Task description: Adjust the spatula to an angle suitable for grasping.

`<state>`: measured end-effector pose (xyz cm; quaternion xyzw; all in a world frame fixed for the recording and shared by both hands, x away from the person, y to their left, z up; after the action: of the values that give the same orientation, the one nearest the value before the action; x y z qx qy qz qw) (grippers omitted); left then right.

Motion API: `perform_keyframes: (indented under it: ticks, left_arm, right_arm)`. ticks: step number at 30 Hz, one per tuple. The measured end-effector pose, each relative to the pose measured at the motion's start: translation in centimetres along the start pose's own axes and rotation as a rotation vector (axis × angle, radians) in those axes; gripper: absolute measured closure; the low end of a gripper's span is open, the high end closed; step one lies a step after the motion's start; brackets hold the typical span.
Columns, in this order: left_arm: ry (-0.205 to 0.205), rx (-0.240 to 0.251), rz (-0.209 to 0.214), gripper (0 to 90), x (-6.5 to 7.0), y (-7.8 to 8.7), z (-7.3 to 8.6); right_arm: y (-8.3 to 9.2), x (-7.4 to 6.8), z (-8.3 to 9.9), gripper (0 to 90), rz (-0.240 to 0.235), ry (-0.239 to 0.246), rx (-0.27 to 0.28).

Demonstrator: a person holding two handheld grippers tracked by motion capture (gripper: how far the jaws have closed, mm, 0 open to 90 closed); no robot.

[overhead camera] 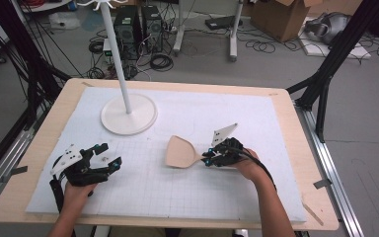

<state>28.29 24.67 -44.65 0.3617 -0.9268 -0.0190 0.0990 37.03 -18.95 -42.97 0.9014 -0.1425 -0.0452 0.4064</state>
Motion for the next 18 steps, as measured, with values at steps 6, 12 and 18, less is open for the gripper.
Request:
perform_keyframes:
  ticks: [6, 12, 18]
  left_arm:
    - [0.004, 0.010, -0.011, 19.3, -0.3, 0.4, -0.1]
    - [-0.003, 0.019, -0.019, 19.3, -0.4, 0.9, -0.4]
    - [0.000, 0.040, -0.046, 19.4, -1.0, 1.9, -0.6]
  right_arm:
    - [0.4, -0.4, -1.3, 76.3, -0.032, 0.000, 0.013]
    - [-0.2, -1.1, -3.2, 76.4, -0.072, 0.032, 0.009]
    - [-1.3, -2.1, -5.8, 76.5, -0.113, 0.078, -0.017]
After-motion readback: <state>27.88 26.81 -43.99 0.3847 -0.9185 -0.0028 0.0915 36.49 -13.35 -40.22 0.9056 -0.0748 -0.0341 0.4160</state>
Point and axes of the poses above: each handheld gripper's, and its own axes: y roughly backward along the jaws, z roughly out of its underside, x roughly to its right, the point moved 1 cm from there along -y, roughly forward along the jaws, and after that the axes turned 4 degrees about z, right-handed, at the moved point
